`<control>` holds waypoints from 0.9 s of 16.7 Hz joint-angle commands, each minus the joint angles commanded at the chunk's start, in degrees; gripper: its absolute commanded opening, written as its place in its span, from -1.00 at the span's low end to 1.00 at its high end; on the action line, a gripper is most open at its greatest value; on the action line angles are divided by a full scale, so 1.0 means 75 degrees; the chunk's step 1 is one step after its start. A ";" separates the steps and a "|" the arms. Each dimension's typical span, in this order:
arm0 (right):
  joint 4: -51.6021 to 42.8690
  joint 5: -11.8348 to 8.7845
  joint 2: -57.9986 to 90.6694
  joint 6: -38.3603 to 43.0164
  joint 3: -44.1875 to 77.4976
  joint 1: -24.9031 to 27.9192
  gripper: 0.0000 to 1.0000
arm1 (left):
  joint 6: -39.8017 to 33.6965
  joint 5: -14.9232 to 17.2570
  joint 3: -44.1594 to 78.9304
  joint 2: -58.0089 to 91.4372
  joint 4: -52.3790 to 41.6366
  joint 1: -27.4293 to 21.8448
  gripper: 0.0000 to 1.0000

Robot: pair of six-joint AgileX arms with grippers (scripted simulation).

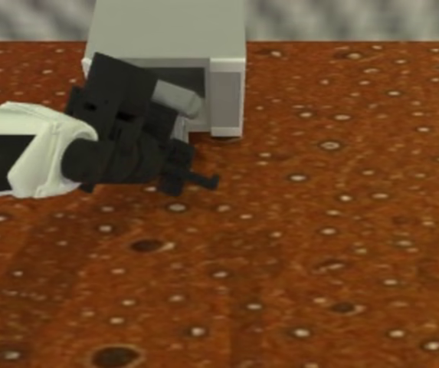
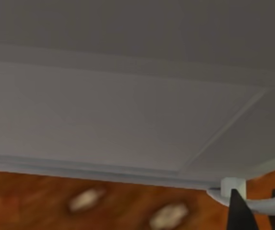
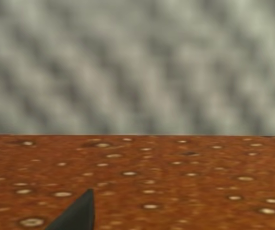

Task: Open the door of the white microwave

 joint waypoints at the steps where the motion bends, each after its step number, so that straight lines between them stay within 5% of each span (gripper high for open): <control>1: 0.0000 0.0000 0.0000 0.0000 0.0000 0.0000 1.00 | 0.0000 0.0000 0.0000 0.0000 0.0000 0.0000 -1.00; 15: 0.0000 0.0000 0.0000 0.0000 0.0000 0.0000 1.00 | 0.0193 0.0215 -0.0096 -0.0095 0.0004 0.0070 -1.00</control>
